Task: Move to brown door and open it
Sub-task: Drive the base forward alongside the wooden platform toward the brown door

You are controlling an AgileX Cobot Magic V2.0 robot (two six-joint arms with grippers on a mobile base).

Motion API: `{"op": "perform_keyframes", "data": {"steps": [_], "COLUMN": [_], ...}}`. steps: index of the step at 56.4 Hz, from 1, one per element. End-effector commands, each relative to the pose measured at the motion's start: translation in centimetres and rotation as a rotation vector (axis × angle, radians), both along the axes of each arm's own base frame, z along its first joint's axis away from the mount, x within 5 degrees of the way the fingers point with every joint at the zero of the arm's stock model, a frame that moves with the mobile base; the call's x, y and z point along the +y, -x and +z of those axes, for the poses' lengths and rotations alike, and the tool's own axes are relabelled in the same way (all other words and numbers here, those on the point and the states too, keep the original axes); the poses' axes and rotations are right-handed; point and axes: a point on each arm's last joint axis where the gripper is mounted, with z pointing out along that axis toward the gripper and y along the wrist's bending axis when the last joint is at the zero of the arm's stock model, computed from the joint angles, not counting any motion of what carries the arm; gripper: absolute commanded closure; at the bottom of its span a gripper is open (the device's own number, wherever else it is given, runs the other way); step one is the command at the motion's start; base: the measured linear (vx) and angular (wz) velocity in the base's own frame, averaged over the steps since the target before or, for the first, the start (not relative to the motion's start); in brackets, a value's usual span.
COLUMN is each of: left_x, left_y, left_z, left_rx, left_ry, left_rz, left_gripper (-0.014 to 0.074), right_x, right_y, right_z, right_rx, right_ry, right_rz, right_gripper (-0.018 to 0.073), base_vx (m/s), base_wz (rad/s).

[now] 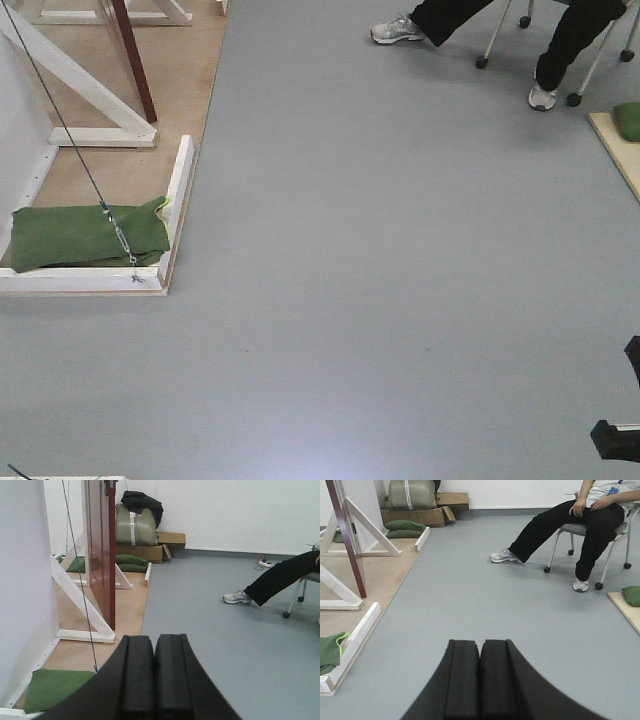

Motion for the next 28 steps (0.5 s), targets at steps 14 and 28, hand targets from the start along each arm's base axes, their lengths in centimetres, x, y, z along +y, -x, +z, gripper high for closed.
{"op": "perform_keyframes", "data": {"steps": [14,28], "left_x": [-0.07,-0.07], "left_y": [0.18,0.18], "left_z": [1.31,1.31], "left_rx": [-0.105,-0.105], "left_ry": [0.000,0.000], "left_rz": [-0.010,-0.010], "left_gripper": [0.0599,0.0599], "right_x": [-0.05,-0.05], "right_y": [-0.08,-0.08], "right_z": [0.62,0.62], "right_rx": [-0.087,-0.087], "right_ry": [0.004,0.004], "right_rz": [-0.006,-0.006], "right_gripper": [0.0559,0.0559], "base_vx": [0.06,0.14], "base_wz": [0.01,0.01]}}
